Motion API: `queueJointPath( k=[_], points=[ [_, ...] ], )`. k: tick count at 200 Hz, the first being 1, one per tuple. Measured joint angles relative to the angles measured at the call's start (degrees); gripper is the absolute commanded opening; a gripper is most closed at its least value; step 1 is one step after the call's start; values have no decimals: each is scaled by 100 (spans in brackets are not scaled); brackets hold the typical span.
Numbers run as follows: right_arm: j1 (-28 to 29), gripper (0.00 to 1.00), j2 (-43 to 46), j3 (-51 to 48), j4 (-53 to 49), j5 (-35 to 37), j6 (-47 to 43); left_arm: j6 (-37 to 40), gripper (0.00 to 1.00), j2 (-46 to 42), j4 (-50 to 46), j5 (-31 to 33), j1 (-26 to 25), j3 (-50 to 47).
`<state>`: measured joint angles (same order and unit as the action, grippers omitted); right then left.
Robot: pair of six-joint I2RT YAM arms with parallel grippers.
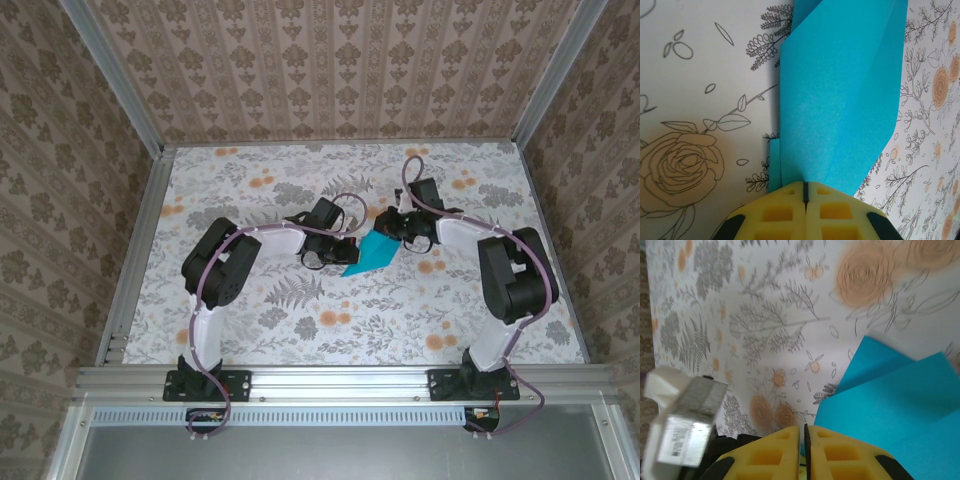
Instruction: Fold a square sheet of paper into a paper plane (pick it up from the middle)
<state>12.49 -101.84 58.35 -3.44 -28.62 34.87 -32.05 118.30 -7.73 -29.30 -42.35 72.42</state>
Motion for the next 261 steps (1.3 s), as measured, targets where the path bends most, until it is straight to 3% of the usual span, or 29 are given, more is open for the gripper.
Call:
queueJointPath(
  k=[112, 189, 235, 261],
  points=[
    [-267, 8, -820, 52, -155, -245, -136, 0, 0, 2, -4, 0, 0, 0],
    [-896, 10, -914, 341, -98, 280, 4, 0, 0, 4, -4, -2, 0, 0],
    [-866, 14, -219, 212, -131, 457, 107, -2, 0, 4, -2, -2, 0, 0],
    [-542, 14, 251, 162, -140, 439, 107, -4, 0, 4, 0, -2, 0, 0]
  ],
)
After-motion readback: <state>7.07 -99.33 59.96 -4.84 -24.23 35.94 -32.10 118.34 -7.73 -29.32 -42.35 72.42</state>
